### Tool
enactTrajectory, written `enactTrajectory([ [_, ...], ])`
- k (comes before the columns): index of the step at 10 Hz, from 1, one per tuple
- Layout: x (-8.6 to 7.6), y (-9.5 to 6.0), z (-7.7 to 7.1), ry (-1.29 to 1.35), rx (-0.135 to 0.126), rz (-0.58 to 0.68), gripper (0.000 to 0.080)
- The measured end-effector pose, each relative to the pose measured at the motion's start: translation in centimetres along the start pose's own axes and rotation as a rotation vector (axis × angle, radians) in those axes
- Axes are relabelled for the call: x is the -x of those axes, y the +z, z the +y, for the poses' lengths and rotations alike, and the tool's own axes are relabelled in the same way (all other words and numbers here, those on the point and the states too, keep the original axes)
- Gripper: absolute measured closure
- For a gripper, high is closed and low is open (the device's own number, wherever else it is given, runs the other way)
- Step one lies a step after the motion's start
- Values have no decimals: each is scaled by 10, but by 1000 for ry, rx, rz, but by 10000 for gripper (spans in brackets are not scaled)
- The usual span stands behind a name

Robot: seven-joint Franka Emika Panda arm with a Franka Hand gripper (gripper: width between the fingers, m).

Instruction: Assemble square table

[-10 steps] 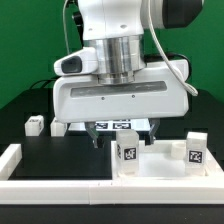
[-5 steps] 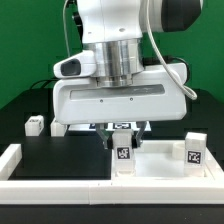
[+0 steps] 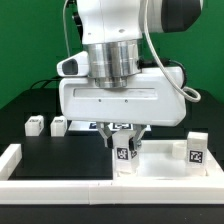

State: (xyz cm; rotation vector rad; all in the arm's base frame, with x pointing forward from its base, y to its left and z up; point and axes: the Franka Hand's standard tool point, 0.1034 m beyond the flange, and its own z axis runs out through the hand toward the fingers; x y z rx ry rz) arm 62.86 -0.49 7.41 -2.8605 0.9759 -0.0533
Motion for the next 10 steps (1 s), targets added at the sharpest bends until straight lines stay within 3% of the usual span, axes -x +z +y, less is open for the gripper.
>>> enactTrajectory([
  [4,2,0,0,619,-6,-45,509],
  [8,2,2,1,911,-12,-64,509],
  [10,2,2,1,863,-13,-63,509],
])
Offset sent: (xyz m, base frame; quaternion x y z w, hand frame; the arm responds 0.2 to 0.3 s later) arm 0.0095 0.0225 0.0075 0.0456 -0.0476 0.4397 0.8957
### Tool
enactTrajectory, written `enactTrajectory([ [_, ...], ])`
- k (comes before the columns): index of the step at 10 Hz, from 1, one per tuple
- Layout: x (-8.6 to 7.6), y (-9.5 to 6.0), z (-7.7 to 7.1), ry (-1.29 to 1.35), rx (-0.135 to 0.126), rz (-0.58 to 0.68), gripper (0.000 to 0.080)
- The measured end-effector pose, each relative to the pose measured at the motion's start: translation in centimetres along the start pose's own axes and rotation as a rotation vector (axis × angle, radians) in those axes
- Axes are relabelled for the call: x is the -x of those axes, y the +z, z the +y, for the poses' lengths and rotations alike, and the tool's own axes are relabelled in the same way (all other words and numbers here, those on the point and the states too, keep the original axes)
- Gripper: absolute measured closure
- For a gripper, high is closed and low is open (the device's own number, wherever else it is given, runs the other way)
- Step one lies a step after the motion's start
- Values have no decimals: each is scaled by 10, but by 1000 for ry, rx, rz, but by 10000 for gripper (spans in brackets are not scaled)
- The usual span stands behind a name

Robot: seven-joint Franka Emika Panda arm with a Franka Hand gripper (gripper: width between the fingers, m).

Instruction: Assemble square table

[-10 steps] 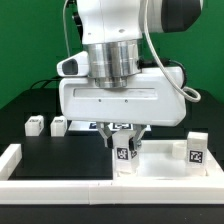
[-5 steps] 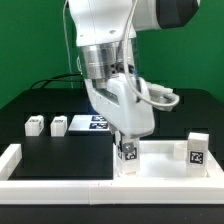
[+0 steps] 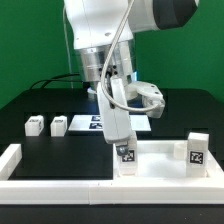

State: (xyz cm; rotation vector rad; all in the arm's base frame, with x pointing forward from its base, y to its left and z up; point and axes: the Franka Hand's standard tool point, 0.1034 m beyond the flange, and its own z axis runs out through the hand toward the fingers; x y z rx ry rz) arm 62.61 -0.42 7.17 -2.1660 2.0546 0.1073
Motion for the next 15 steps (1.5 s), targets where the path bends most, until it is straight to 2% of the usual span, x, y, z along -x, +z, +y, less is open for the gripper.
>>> enactTrajectory([
  [1,1,0,0,-36,2,5,316],
  [2,6,-2,-4,-249,12,31,204],
  [3,13,-2,-6,-406,15,36,166],
  [7,11,-1,-4,-760,28,43,150],
  [10,11,2,0,-1325,77,69,150],
  [11,10,2,1,-1364,79,68,150],
  [12,10,3,1,-1349,78,67,198],
  [13,10,3,1,-1337,77,68,198],
  [14,10,3,1,-1333,77,68,378],
  [15,11,3,1,-1263,73,69,378],
])
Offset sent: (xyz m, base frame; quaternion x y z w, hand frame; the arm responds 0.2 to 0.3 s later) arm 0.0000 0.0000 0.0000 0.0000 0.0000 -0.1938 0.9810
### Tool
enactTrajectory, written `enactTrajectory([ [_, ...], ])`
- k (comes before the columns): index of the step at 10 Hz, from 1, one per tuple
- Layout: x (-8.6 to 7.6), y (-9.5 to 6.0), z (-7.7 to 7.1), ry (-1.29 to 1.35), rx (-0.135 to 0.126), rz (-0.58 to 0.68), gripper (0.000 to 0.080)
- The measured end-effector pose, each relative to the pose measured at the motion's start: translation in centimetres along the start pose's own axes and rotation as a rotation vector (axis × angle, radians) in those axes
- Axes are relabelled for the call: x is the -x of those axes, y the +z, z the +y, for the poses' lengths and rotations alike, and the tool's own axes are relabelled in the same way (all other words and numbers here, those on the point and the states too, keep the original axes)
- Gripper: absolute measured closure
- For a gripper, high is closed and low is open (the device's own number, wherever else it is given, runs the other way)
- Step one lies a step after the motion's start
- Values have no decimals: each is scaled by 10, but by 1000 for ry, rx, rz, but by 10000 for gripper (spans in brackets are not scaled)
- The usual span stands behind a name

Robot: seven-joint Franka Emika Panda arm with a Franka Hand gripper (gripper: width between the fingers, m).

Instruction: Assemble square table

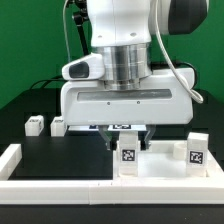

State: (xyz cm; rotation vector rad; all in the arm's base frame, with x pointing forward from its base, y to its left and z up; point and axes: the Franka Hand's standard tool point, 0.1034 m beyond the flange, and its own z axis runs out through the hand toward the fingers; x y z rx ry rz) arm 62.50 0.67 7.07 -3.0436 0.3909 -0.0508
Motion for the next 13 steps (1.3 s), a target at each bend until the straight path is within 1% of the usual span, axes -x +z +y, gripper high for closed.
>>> enactTrajectory([
  [1,0,0,0,75,0,0,511],
  [2,0,0,0,107,0,0,511],
  [4,0,0,1,262,-4,-2,511],
  [6,-2,-2,6,556,-21,-19,511],
  [8,-1,0,2,982,-47,-52,511],
  [9,-1,2,2,1078,-61,-62,511],
  [10,-1,2,1,1207,-65,-71,511],
  [11,0,2,-4,1299,-61,-75,511],
  [13,0,2,-3,1291,-61,-70,510],
])
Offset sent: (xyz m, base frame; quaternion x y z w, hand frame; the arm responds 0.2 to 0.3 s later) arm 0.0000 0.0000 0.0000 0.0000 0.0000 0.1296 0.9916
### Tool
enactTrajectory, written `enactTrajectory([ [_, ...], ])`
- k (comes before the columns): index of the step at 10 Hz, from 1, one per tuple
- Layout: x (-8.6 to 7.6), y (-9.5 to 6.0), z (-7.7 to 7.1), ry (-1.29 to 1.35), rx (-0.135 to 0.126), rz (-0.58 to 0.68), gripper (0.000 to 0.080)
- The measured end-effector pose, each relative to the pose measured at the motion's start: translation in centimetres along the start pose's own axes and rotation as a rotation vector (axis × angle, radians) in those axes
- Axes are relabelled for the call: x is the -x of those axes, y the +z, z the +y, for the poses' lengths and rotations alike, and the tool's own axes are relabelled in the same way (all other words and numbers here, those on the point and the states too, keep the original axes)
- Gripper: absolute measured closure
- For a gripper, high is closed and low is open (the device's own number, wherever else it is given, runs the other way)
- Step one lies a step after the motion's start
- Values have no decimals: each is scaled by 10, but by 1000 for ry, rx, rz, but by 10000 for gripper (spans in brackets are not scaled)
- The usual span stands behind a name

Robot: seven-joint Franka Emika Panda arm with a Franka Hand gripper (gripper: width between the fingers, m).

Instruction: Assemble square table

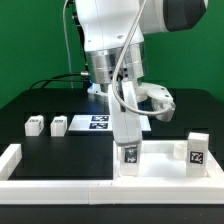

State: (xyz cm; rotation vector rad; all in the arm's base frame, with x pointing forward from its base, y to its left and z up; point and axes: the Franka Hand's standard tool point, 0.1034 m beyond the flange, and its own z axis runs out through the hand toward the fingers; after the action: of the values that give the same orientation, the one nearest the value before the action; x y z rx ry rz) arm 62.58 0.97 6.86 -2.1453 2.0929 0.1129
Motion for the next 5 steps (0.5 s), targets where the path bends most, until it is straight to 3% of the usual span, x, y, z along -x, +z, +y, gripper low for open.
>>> enactTrajectory([
  [1,1,0,0,-104,4,7,510],
  [2,3,1,1,-277,12,16,303],
  [3,3,1,1,-437,15,16,303],
  [4,3,1,1,-520,15,16,183],
  [5,2,1,1,-589,15,16,157],
])
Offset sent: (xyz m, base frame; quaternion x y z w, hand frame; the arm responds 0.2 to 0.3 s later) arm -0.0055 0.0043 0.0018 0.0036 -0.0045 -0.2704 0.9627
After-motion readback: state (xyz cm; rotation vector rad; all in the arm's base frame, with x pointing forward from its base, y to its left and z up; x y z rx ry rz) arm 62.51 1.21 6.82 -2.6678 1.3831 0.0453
